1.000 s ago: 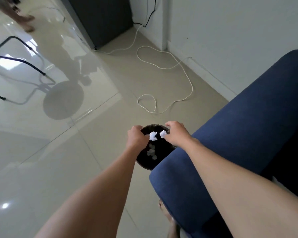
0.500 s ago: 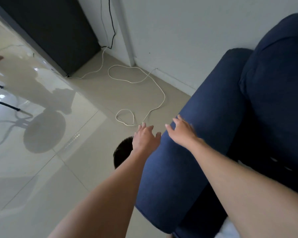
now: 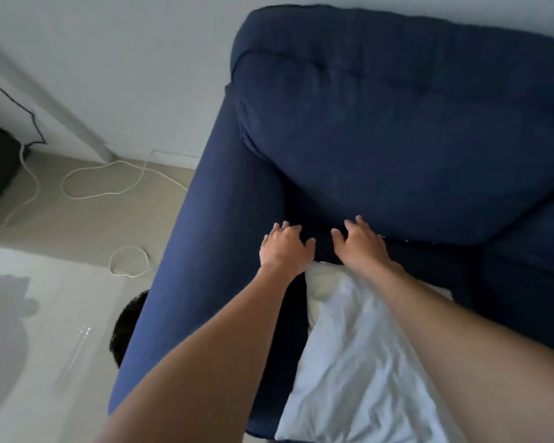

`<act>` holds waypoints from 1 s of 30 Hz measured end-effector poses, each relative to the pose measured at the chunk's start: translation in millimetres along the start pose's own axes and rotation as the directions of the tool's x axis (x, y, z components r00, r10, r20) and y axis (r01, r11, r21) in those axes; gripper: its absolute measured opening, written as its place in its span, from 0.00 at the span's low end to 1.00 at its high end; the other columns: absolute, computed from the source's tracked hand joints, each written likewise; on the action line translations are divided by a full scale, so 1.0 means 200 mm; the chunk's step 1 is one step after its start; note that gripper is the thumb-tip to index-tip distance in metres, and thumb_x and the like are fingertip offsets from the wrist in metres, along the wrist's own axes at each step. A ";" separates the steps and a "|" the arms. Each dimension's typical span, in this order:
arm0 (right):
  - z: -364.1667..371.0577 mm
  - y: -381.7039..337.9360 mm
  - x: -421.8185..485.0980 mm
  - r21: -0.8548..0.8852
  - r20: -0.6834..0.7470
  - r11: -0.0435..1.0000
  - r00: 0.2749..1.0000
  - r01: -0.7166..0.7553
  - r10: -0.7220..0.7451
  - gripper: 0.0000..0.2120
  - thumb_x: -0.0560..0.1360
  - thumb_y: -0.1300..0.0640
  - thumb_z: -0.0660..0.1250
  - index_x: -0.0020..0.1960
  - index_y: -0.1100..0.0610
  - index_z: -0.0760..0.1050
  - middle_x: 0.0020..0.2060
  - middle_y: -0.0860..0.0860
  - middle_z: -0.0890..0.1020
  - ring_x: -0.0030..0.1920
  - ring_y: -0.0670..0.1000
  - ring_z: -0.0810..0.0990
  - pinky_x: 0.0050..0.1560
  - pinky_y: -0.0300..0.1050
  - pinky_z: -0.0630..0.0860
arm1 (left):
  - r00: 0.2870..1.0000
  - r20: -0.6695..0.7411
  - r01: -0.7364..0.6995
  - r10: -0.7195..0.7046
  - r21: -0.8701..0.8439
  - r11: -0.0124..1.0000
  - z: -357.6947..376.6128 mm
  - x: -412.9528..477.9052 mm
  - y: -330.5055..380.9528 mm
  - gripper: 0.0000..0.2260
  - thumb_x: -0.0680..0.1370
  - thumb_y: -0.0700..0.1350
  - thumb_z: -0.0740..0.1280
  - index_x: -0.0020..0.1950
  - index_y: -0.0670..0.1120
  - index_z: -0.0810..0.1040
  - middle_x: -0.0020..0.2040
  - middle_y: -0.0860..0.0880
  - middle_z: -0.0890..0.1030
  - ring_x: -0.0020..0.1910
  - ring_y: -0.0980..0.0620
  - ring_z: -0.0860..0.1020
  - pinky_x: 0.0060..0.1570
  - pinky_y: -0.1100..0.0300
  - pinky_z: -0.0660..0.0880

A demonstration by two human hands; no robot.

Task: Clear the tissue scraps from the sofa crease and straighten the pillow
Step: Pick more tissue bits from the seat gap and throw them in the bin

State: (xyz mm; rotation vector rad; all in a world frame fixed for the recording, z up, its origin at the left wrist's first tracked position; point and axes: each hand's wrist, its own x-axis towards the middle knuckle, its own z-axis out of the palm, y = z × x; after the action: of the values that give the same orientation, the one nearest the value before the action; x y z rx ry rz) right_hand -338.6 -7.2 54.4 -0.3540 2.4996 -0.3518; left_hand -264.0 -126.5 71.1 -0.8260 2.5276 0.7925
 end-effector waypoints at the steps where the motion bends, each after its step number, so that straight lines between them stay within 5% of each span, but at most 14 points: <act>1: -0.01 0.10 0.00 0.012 0.008 0.999 1.000 -0.030 0.030 0.25 0.82 0.47 0.53 0.74 0.60 0.62 0.78 0.58 0.56 0.77 0.57 0.57 0.75 0.58 0.55 | 0.999 0.031 -0.011 0.011 0.001 1.000 0.07 0.01 0.07 0.22 0.80 0.53 0.60 0.72 0.46 0.70 0.73 0.46 0.68 0.76 0.46 0.61 0.71 0.51 0.62; 14: 0.27 0.79 0.29 0.144 0.139 0.975 0.979 -0.171 0.151 0.27 0.81 0.50 0.58 0.76 0.59 0.58 0.78 0.59 0.54 0.76 0.60 0.59 0.72 0.59 0.63 | 0.961 0.276 -0.039 0.000 0.137 0.990 0.78 0.40 0.30 0.23 0.82 0.48 0.58 0.77 0.51 0.60 0.80 0.46 0.54 0.79 0.45 0.54 0.73 0.48 0.58; 25: 0.39 0.95 0.61 0.169 0.176 0.972 0.976 -0.161 0.130 0.31 0.78 0.57 0.61 0.78 0.50 0.54 0.79 0.57 0.50 0.77 0.59 0.57 0.73 0.55 0.61 | 0.939 0.316 -0.207 0.134 0.210 0.955 0.98 0.80 0.35 0.29 0.79 0.50 0.63 0.79 0.52 0.56 0.78 0.45 0.59 0.77 0.44 0.57 0.74 0.48 0.61; 30: 0.42 0.97 0.79 0.144 0.190 0.983 0.978 -0.115 0.086 0.35 0.74 0.60 0.65 0.77 0.48 0.56 0.76 0.59 0.57 0.75 0.61 0.58 0.73 0.58 0.63 | 0.913 0.380 -0.270 0.150 0.285 0.920 1.05 0.95 0.37 0.31 0.78 0.52 0.66 0.78 0.56 0.57 0.75 0.46 0.65 0.74 0.42 0.62 0.72 0.48 0.62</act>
State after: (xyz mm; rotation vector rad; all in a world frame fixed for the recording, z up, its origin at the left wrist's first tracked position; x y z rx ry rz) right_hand -448.3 107.5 -156.6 -0.1875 2.2836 -0.4474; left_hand -420.6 -28.8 -155.2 -0.2685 2.3511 0.4967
